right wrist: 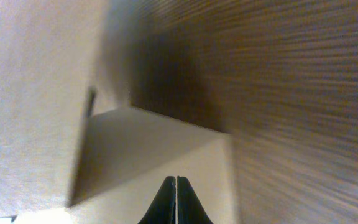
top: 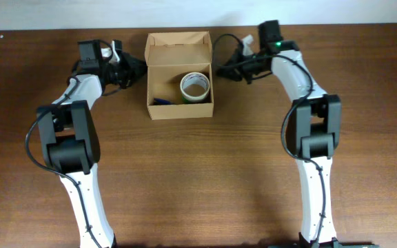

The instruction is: Pack container

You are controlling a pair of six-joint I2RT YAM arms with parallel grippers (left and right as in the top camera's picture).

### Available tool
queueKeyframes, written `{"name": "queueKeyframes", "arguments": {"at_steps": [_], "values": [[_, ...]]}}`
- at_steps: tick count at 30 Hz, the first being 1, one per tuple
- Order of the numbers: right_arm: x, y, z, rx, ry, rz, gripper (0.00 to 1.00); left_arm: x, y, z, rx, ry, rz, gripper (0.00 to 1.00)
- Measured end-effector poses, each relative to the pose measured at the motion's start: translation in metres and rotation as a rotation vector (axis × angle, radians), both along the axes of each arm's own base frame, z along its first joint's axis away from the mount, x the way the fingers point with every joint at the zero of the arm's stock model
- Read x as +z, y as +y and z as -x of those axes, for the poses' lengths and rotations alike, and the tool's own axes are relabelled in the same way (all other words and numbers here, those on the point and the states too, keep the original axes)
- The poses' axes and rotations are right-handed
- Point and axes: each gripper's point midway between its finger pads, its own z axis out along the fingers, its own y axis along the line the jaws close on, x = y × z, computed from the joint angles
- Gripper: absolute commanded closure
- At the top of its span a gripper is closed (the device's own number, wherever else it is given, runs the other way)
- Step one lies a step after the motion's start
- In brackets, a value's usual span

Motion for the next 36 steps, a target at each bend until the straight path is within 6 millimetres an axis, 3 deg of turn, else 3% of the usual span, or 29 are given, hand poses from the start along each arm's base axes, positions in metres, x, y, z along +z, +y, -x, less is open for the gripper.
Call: {"name": "queueKeyframes", "arguments": {"at_steps": [4, 9, 12, 19, 22, 30, 36], "values": [[0.004, 0.024, 0.006, 0.046, -0.020, -0.023, 0.96, 0.000, -0.005, -0.001, -0.002, 0.005, 0.008, 0.89], [0.010, 0.030, 0.005, 0.064, -0.043, -0.053, 0.96, 0.005, -0.001, -0.006, 0.006, -0.013, 0.010, 0.90], [0.014, 0.031, 0.004, 0.071, -0.061, -0.073, 0.96, 0.018, -0.002, -0.014, -0.002, -0.056, 0.012, 0.92], [0.022, 0.035, 0.005, 0.097, -0.081, -0.116, 0.96, 0.067, -0.002, -0.034, -0.032, -0.155, -0.006, 0.92], [0.024, 0.033, 0.005, 0.102, -0.086, -0.128, 0.96, 0.076, -0.001, -0.034, -0.045, -0.162, -0.022, 0.93], [0.028, 0.026, 0.003, 0.108, -0.098, -0.155, 0.96, 0.070, -0.001, -0.028, -0.068, -0.149, -0.052, 0.92], [0.028, 0.024, 0.003, 0.105, -0.097, -0.154, 0.96, 0.048, 0.000, -0.012, -0.082, -0.054, -0.106, 0.93]]}}
